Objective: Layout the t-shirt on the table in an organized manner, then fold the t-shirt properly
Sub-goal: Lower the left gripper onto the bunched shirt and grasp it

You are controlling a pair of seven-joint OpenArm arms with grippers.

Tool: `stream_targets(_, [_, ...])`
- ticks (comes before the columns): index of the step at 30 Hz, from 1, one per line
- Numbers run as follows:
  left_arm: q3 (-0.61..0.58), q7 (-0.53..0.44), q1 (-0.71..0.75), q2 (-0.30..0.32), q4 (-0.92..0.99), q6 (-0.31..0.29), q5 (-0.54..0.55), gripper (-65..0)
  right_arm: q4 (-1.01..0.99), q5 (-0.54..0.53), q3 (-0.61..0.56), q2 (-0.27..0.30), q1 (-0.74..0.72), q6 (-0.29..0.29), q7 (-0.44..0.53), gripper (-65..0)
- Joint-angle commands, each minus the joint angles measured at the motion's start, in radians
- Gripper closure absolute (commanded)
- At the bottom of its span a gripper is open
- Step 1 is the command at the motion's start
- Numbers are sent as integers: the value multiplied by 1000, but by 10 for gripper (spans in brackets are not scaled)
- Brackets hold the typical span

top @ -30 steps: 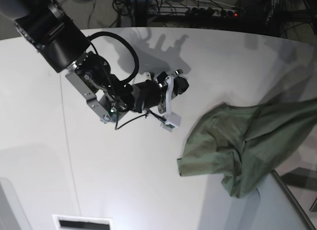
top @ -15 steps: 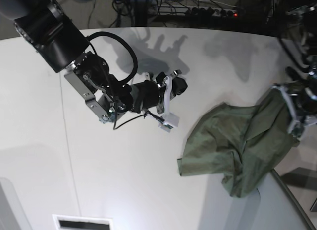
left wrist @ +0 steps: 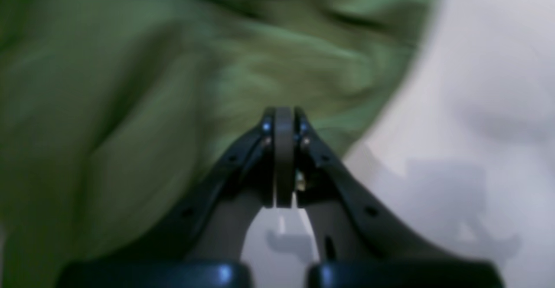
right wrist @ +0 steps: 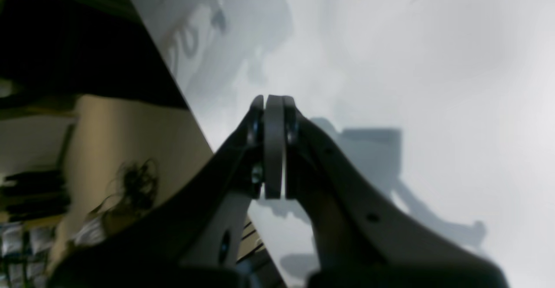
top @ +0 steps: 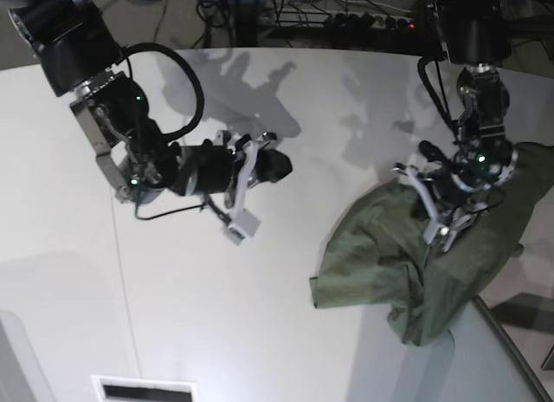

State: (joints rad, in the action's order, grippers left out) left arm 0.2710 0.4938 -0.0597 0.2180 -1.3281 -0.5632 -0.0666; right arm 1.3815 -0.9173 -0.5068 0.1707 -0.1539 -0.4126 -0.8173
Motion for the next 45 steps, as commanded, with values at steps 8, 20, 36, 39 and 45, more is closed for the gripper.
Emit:
stream_targets(8, [-74, -31, -205, 13, 261, 105, 7, 0, 68, -21, 75, 0, 23, -13, -64, 0])
stream_targets(20, [-356, -22, -167, -12, 370, 148, -215, 0, 66, -23, 76, 57, 30, -13, -58, 0])
stream_targets(36, [-763, 21, -222, -289, 258, 148, -224, 0, 68, -21, 314, 111, 141, -15, -60, 0])
stream_targets(39, [-764, 21, -272, -345, 247, 148, -230, 0, 68, -21, 442, 105, 185, -15, -60, 0])
stream_targets(45, [-692, 30, -337, -276, 117, 148, -233, 0, 68, -23, 630, 77, 216, -15, -67, -5])
